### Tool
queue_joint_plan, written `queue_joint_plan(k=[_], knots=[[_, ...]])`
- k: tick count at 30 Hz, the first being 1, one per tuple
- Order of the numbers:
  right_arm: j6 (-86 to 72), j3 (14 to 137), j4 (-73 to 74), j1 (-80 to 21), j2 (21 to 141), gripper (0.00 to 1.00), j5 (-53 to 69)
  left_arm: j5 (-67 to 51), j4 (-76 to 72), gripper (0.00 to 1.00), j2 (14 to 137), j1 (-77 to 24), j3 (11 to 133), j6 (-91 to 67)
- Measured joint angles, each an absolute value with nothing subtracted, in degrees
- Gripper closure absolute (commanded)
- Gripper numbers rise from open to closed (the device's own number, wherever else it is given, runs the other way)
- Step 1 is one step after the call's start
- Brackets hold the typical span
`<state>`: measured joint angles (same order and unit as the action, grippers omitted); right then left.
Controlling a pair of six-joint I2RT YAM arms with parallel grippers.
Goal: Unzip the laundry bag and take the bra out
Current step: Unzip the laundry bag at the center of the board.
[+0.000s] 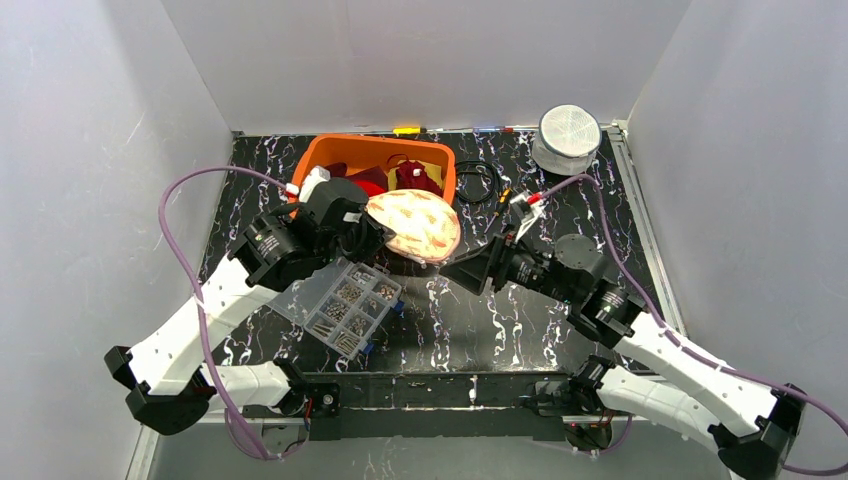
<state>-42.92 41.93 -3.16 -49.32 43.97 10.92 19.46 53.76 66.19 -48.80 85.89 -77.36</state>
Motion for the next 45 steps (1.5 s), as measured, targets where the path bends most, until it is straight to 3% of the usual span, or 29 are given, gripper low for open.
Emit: queue_joint_plan(k=[23, 45], knots=[[-43.4, 42.0, -12.2, -57.1, 52.2, 0.35, 4.4, 20.1, 51.5, 1.00, 64.5, -48.6, 80.2, -87.0], [-48.8, 39.4, -24.2, -58.8, 54.3, 0.30, 1.2, 20.9, 49.2, 1.00, 60.7, -48.5, 77.9, -91.2]])
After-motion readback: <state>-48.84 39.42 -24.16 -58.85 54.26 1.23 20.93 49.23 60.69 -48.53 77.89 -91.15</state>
